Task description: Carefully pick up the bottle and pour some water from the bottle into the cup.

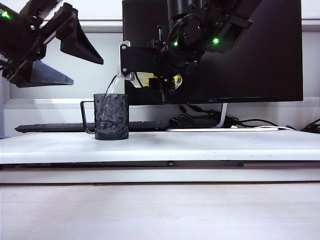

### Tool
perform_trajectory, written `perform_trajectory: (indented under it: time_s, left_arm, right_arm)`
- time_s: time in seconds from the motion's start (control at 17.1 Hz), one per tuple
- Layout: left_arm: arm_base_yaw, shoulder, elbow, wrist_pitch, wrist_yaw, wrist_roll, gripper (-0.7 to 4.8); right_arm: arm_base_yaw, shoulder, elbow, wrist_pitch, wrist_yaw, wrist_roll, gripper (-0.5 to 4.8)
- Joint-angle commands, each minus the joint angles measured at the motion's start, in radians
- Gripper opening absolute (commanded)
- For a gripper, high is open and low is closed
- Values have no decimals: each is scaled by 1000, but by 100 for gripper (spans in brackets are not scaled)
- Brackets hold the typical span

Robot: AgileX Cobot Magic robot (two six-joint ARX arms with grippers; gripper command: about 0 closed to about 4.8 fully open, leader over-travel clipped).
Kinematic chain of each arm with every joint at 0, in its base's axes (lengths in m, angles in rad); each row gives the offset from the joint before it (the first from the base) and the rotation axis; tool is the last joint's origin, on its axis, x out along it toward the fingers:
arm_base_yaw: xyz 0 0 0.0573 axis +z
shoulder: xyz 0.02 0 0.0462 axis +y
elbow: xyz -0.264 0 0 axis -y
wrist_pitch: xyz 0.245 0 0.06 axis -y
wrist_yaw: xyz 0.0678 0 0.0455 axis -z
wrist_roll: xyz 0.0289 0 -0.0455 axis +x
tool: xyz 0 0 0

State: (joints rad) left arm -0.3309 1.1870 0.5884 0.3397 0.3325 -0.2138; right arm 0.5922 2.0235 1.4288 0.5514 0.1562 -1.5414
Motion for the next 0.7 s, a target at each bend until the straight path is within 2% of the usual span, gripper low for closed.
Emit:
perform_trajectory:
  time_s: [0.06, 0.7]
  left_arm:
    - [1, -1, 2, 5, 9, 4, 479]
    - [1, -1, 2, 5, 13, 4, 479]
  right_arm:
    - [2, -15, 10, 53, -1, -20, 202]
    - [2, -15, 10, 53, -1, -60, 215]
